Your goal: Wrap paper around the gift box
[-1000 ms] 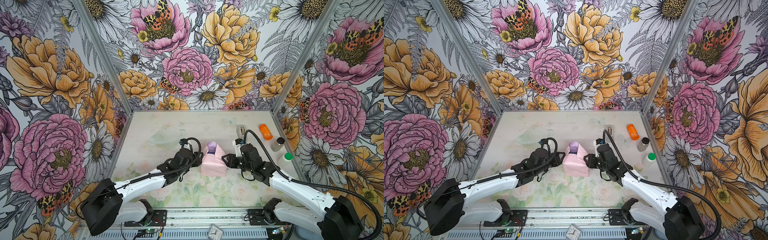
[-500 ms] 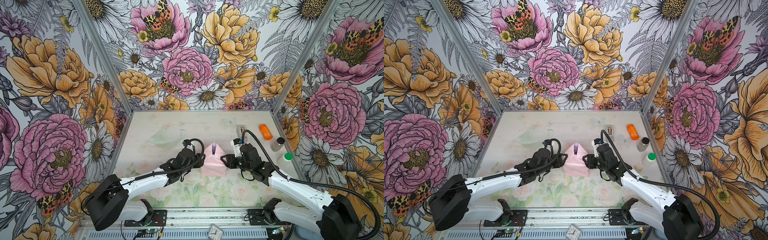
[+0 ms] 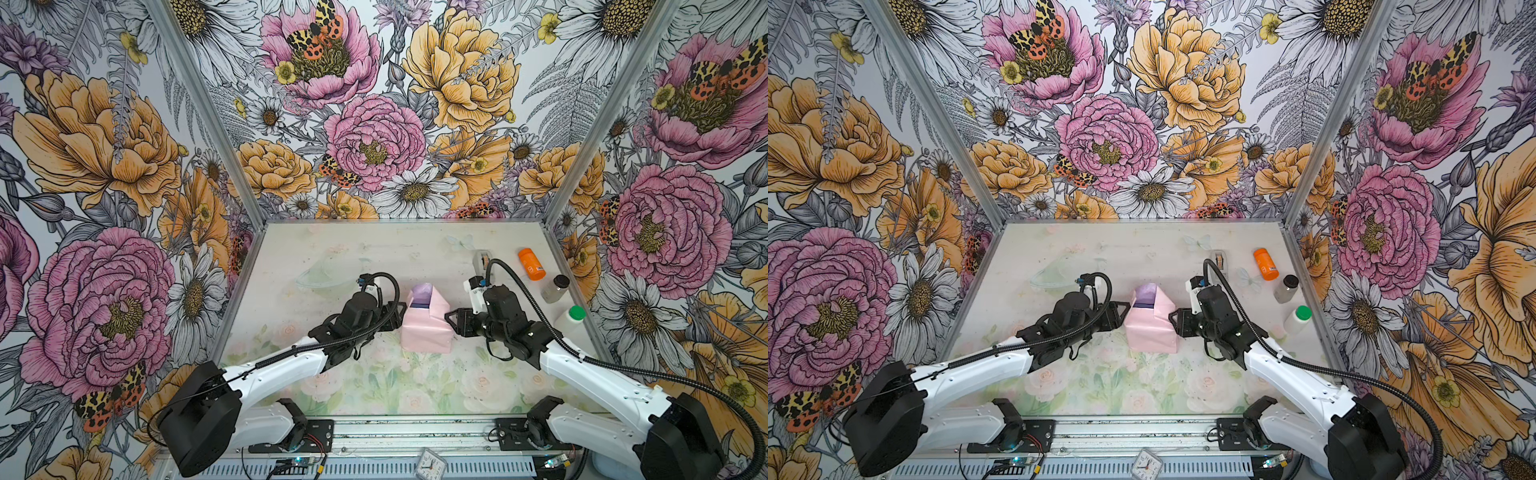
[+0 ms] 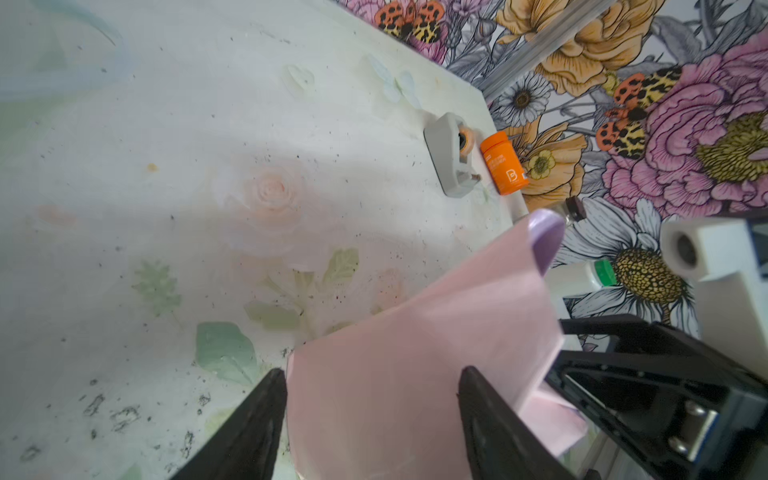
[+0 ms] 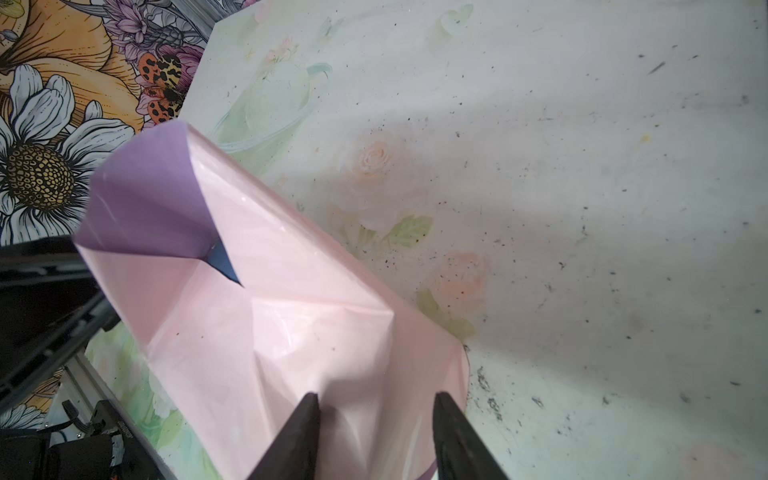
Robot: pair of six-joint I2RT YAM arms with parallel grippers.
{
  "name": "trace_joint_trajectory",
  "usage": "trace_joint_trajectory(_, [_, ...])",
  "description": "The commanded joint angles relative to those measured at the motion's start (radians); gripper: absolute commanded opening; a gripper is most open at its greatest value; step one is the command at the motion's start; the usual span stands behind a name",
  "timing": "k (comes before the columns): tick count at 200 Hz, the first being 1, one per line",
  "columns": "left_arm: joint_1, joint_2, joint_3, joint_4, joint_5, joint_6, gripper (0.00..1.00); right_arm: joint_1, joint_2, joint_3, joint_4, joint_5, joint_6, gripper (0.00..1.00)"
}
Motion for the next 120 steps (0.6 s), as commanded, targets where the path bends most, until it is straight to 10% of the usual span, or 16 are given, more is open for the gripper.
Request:
trace_joint_trajectory(1, [0.047,-0.046,0.002,0.005,0.051,0.026,0.7,0.001,0.037,-0.008,-0.08,-0.035,-0.028,0.46])
trace_joint_trajectory(120, [0.08,0.086,0.018,0.032,0.168,0.046,0.7,-0.04,-0.007,0.07,-0.141,-0.076,-0.045,0.47])
